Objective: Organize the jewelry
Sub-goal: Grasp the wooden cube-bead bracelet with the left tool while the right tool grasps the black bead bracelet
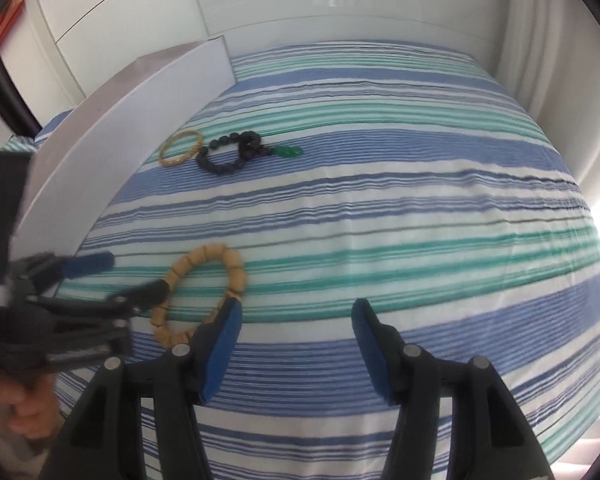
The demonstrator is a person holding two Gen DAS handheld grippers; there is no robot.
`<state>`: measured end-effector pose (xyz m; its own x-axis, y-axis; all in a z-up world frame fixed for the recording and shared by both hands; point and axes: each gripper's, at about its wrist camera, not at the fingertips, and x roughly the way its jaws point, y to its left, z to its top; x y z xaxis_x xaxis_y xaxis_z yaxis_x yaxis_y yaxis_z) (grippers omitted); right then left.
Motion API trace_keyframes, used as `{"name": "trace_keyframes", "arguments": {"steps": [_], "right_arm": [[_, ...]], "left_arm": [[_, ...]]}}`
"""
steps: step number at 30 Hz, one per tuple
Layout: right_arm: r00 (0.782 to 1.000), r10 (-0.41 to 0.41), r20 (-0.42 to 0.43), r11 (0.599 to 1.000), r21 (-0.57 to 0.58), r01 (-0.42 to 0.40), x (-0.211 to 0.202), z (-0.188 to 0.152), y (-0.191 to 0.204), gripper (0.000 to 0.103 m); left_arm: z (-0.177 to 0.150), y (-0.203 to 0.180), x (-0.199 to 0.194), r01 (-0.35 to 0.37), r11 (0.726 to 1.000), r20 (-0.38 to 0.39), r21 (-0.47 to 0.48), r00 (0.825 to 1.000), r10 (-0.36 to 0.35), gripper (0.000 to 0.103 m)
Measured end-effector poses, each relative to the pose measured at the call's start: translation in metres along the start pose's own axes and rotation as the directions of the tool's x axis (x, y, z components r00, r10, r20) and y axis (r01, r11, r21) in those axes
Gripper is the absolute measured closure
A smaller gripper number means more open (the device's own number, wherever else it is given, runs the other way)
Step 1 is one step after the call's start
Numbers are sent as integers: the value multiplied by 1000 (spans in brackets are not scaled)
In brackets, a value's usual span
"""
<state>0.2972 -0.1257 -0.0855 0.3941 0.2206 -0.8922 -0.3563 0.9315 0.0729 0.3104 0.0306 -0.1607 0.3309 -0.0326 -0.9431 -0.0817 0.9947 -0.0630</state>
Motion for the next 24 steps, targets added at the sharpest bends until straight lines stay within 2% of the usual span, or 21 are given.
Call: {"name": "trace_keyframes", "arguments": {"steps": [2, 5, 9, 11, 13, 16, 17, 19, 21, 24], "right_arm": [[1000, 2, 10, 1000, 7, -2, -3, 1, -2, 45], [1000, 14, 23, 1000, 8, -14, -6, 3, 0, 45], [999, 35, 25, 999, 6, -35, -4, 7, 5, 45], [999, 45, 16, 999, 8, -45, -2, 10, 7, 45], [998, 58, 8, 998, 11, -58, 0, 14, 7, 45], [997, 76, -2, 997, 12, -76, 7, 28, 5, 45], [997, 79, -7, 997, 11, -78, 11, 35, 5, 45], [996, 91, -14, 996, 13, -90, 22, 52, 5, 45], [993, 117, -10, 993, 32, -117, 37, 77, 3, 45], [985, 171, -21, 983, 66, -169, 65, 115, 1, 45]], "left_arm": [[-5, -4, 8, -21, 1000, -14, 14, 1000, 21, 21], [-11, -10, 10, -88, 994, 13, 58, 996, 88, 20], [-12, -3, 10, -99, 994, 25, 40, 995, 98, 18], [-14, 4, 9, -97, 995, 32, 21, 995, 97, 23], [-16, 13, 5, -94, 996, 48, 7, 994, 94, 39], [-20, 26, -1, -83, 997, 55, -7, 995, 83, 57], [-21, 32, -1, -75, 997, 54, -16, 996, 76, 61], [-23, 41, -3, -67, 997, 52, -31, 996, 68, 76], [-29, 47, -6, -64, 997, 52, -40, 996, 66, 87], [-32, 52, -6, -69, 996, 48, -55, 996, 72, 89]]}}
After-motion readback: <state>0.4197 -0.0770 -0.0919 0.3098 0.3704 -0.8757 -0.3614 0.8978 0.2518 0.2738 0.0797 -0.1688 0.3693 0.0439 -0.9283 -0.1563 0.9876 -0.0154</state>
